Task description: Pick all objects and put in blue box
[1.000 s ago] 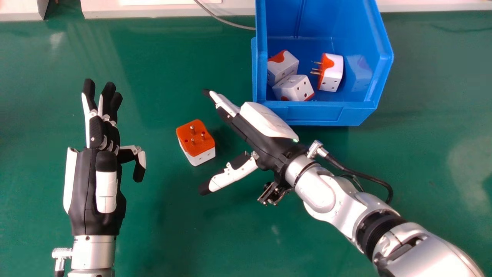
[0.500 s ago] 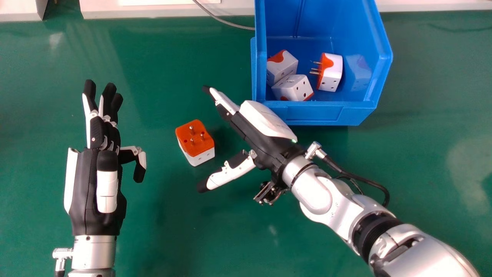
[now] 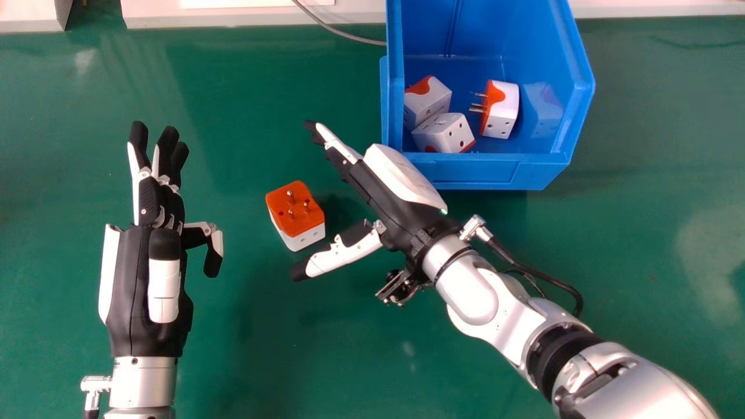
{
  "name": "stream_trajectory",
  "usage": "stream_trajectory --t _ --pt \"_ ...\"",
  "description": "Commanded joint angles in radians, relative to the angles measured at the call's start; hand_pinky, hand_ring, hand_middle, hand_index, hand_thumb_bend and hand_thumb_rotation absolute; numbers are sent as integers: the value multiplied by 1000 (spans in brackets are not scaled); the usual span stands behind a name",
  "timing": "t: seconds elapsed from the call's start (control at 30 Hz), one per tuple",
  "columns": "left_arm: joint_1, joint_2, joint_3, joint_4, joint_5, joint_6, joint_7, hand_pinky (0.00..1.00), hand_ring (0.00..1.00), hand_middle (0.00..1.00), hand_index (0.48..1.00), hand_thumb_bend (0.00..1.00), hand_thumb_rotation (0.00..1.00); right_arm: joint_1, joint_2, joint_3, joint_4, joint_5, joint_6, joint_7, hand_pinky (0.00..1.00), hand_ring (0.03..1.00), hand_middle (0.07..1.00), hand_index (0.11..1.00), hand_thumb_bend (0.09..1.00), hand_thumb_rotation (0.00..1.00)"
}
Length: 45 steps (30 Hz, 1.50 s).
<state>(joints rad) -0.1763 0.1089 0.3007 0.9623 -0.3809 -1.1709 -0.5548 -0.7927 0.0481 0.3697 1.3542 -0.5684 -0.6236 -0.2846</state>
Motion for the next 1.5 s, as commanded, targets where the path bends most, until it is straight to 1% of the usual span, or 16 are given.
stream_trajectory --t 0.0,0.13,0.3,0.43,0.57,0.7,0.77,0.87,0.9,0.97,1.07,1.17,1.2,1.33,1.4,1.47 --pt "3 4 3 -17 5 -9 4 0 1000 1000 1000 1000 955 -19 5 13 -9 -12 -13 -24 813 898 933 964 1000 239" --pt "3 3 1 -19 10 -10 14 0 1000 1000 1000 1000 955 -18 8 24 -8 -21 -13 -33 836 897 933 957 1000 235" --pt "-1 2 2 -14 12 -10 17 0 1000 1000 1000 1000 956 -19 10 27 -9 -24 -13 -39 834 896 929 943 1000 232" --pt "1 2 1 -16 10 -9 15 0 1000 1000 1000 1000 956 -19 12 27 -9 -22 -14 -40 824 886 917 929 1000 220" --pt "-1 0 2 -16 -2 -3 3 0 1000 1000 1000 1000 955 -18 14 28 -8 -22 -19 -39 803 871 899 912 1000 212" --pt "1 1 2 -14 3 -8 5 0 1000 1000 1000 1000 954 -20 16 35 -9 -29 -18 -48 798 863 888 899 1000 206" --pt "1 1 3 -15 -3 -8 0 0 1000 1000 1000 1000 954 -22 17 41 -9 -33 -18 -53 800 857 879 887 1000 201" --pt "2 1 3 -17 -1 -8 2 0 1000 1000 1000 1000 954 -21 19 34 -9 -20 -25 -35 801 852 872 879 1000 198" --pt "4 0 3 -19 1 -9 4 0 1000 1000 1000 1000 954 -21 20 32 -9 -18 -27 -31 801 852 872 879 1000 198" --pt "4 -1 4 -16 -3 -7 1 0 1000 1000 1000 1000 954 -22 21 36 -11 -22 -29 -40 799 850 870 877 999 192" --pt "3 0 7 -6 0 -11 5 0 1000 1000 1000 1000 955 -23 25 50 -12 -39 -31 -69 796 847 865 875 998 188" --pt "5 -1 5 -14 7 -16 13 0 1000 1000 1000 1000 956 -24 31 58 -12 -40 -33 -83 797 844 861 872 998 180" --pt "6 -1 5 -15 8 -17 14 0 1000 1000 1000 1000 956 -24 32 62 -12 -42 -33 -89 797 844 860 871 997 177" --pt "6 0 5 -13 12 -19 19 0 1000 1000 1000 1000 957 -25 40 62 -12 -35 -43 -89 796 839 854 865 993 161" --pt "5 -1 6 -9 17 -22 25 0 1000 1000 1000 1000 958 -28 44 68 -12 -41 -42 -98 798 836 852 860 991 153" --pt "6 -2 5 -11 19 -24 27 0 1000 1000 1000 1000 959 -29 50 71 -12 -42 -41 -97 800 835 851 858 990 150"
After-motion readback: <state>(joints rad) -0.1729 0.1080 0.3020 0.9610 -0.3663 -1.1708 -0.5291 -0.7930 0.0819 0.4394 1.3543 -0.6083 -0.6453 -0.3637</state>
